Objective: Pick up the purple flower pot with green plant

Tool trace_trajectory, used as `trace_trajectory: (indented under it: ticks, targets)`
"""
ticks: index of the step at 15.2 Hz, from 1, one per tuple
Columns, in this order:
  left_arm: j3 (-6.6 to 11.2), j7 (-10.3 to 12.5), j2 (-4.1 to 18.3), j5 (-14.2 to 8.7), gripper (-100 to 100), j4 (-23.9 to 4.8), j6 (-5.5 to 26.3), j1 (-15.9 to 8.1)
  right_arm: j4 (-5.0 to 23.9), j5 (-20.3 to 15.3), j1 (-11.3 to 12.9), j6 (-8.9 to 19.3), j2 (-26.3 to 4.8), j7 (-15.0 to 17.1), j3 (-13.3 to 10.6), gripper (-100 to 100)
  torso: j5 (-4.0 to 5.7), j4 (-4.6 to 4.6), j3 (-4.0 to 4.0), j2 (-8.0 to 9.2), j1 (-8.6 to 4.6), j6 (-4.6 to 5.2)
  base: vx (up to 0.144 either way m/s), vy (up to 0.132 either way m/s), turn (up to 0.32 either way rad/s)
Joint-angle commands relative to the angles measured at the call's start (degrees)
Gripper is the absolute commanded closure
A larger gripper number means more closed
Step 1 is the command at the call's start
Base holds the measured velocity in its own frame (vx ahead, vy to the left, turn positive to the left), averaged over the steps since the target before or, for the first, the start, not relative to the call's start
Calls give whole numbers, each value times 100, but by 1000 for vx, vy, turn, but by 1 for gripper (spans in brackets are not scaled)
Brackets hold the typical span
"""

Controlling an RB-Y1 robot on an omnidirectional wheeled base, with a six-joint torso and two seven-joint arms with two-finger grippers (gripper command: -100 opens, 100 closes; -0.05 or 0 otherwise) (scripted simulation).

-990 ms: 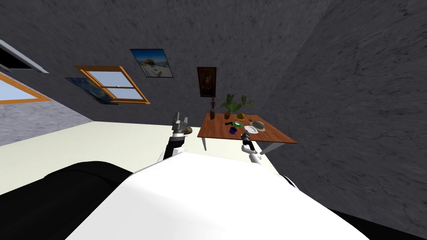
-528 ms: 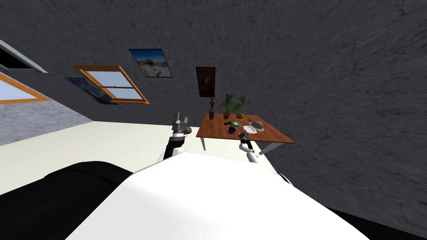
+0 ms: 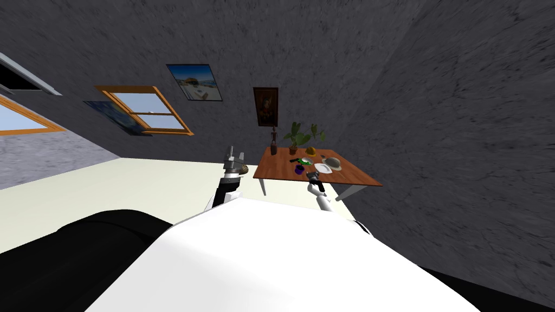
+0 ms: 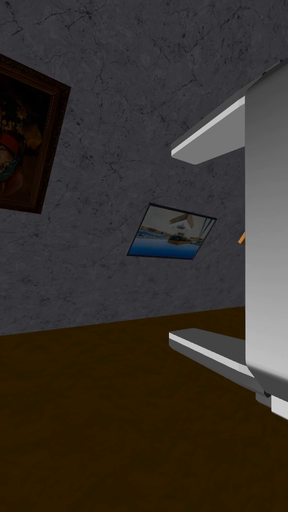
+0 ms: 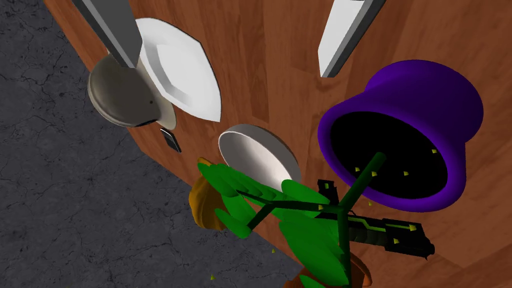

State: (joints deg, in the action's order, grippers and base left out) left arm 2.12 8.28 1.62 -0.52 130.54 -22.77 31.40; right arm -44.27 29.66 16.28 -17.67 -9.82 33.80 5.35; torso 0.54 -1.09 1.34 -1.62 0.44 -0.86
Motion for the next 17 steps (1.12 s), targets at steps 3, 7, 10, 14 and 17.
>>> trace_trajectory:
  ticks: [3, 7, 10, 14, 17]
  targets:
    - [0, 0, 0, 0, 0, 0, 0, 0, -5, 474, 153, 144, 219, 479, -66, -100, 0, 0, 1, -2, -2, 0, 16, -54, -7]
    - [0, 0, 0, 0, 0, 0, 0, 0, -20, 821, 271, 251, 427, 869, -114, -100, 1, -1, 2, -4, -2, 0, 17, -52, -11]
    - [0, 0, 0, 0, 0, 0, 0, 0, -26, 973, 328, 303, 538, 1012, -132, -100, 0, -1, 3, -6, -1, 0, 23, -47, -20]
    - [0, 0, 0, 0, 0, 0, 0, 1, -65, 1405, 534, 461, 1018, 1384, -172, -100, 0, -2, 7, -13, -1, -1, 40, -58, -47]
    - [1, 0, 0, 0, 0, 0, 0, 1, -39, 1428, 565, 422, 1119, 1398, -187, -100, 2, -4, 12, -21, -12, 0, 54, -73, -46]
